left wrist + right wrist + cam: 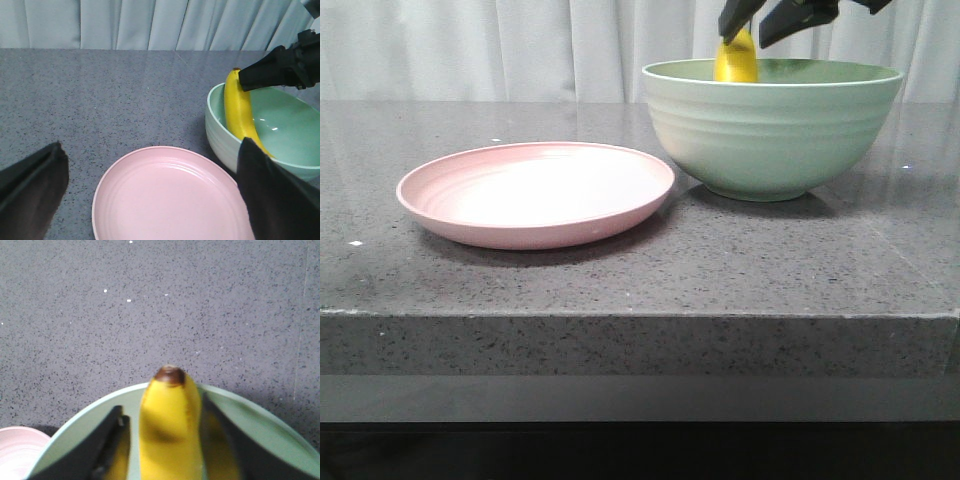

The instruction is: Transfer banana from pink plate to green bowl

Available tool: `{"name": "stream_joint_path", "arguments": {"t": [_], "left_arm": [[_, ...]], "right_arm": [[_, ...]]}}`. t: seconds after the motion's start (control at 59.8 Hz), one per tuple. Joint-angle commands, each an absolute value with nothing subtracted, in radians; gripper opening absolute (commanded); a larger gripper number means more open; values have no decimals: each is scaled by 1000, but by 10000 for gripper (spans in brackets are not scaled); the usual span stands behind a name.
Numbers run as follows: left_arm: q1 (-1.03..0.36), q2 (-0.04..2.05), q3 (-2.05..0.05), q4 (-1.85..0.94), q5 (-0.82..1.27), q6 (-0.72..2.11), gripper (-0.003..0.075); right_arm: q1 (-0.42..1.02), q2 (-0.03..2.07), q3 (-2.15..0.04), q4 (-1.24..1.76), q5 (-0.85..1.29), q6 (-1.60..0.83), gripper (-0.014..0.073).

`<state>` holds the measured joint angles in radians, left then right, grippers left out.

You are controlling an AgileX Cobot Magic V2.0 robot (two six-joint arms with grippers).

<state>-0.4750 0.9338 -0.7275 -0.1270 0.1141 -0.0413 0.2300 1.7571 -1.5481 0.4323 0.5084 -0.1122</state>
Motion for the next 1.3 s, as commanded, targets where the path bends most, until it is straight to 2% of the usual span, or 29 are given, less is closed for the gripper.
{"name": "stream_joint_path", "arguments": {"t": [0.0,0.084,0.267,0.552,0.618,0.735,1.019,1.07,1.287], "left_arm": [[-483,919,-763,-131,29,-43,657],[-483,919,-763,-131,29,-43,657],[-483,919,-763,-131,29,-43,657],[-483,919,-763,-131,29,-43,657],[-483,919,-763,-131,29,-43,637],[-483,919,-763,-131,29,-43,524],[-483,919,-763,-131,29,-43,39],[-483,919,-763,-131,29,-43,-22],[-483,919,-761,-129,40,-43,-20]], "right_arm": [[224,1683,-1582,438,457,-121,155],[224,1676,-1582,437,456,-122,55],[224,1664,-1582,437,453,-131,-72],[224,1603,-1579,411,457,-151,-68],[224,1563,-1558,387,450,-151,-68],[224,1474,-1491,362,429,-151,-68],[224,1229,-1275,353,373,-151,-68],[224,1191,-1241,353,373,-151,-68],[224,946,-1000,353,275,-196,-68]]}}
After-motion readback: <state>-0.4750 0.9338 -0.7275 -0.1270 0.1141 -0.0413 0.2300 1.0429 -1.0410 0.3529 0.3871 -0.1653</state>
